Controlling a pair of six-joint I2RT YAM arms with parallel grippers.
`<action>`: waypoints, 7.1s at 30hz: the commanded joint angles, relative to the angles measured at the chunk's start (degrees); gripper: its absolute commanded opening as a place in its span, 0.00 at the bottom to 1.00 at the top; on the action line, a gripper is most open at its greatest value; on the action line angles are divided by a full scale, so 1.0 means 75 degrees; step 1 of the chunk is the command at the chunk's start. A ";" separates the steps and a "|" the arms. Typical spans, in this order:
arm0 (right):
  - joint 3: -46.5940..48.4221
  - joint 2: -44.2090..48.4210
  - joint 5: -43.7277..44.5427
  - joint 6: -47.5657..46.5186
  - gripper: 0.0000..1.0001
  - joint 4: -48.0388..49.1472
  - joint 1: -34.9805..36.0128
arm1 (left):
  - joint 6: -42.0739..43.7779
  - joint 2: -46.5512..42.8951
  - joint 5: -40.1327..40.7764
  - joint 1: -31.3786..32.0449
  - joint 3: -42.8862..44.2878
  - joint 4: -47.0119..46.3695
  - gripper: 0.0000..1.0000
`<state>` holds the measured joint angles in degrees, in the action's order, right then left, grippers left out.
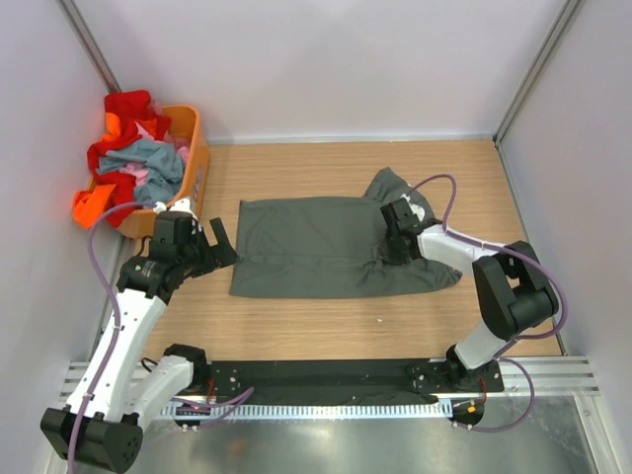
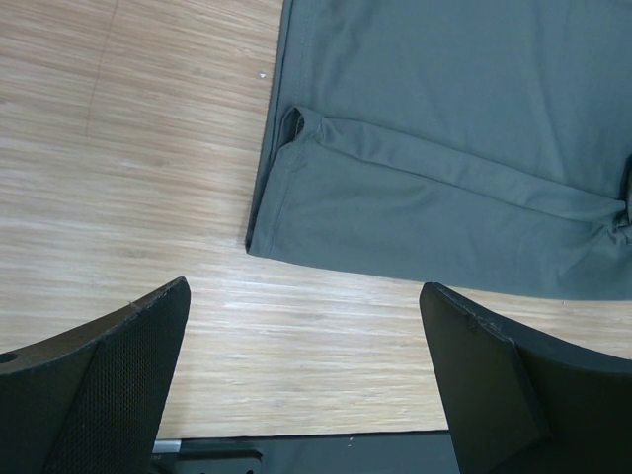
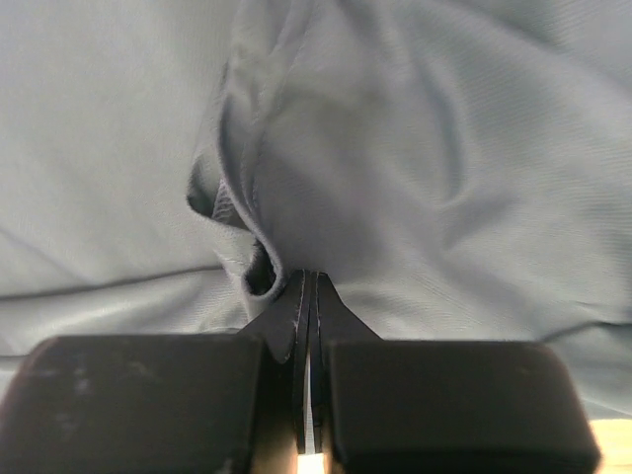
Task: Fold and stack the t-shirts
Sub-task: Fold the tshirt
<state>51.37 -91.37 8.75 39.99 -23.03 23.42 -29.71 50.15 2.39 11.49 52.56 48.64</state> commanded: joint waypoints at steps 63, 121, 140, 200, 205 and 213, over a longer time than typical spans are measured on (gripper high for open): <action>-0.1405 0.3357 -0.0476 -0.0023 0.94 -0.1300 -0.2572 | -0.2203 0.3511 0.2092 0.1865 -0.0309 -0.1370 0.90; 0.7344 -0.3592 -0.3135 -0.2648 0.01 -0.1500 -0.2525 | -0.0327 0.6922 0.0841 0.0426 0.4216 -0.2385 0.77; 0.5970 -0.1891 -0.3675 -0.2484 0.01 -0.1231 -0.2513 | -0.0550 1.0059 0.2200 0.0426 0.6692 -0.1646 0.63; 0.2245 0.1929 -0.0441 -0.2625 0.01 -0.1149 -0.2513 | 0.0938 0.8033 0.3313 0.0824 0.5615 -0.1271 0.00; 0.1542 0.1953 -0.0266 -0.2520 0.01 -0.0985 -0.2513 | 0.0904 0.7599 0.3885 0.1128 0.4958 -0.1259 0.00; 0.1236 0.1941 0.0906 -0.2016 0.01 -0.1288 -0.2525 | 0.0716 0.7189 0.4661 0.1433 0.4021 -0.1212 0.00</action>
<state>60.71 -78.02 9.08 22.87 -32.47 4.67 -23.77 107.68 31.79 22.13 84.14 39.11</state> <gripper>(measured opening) 0.030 0.010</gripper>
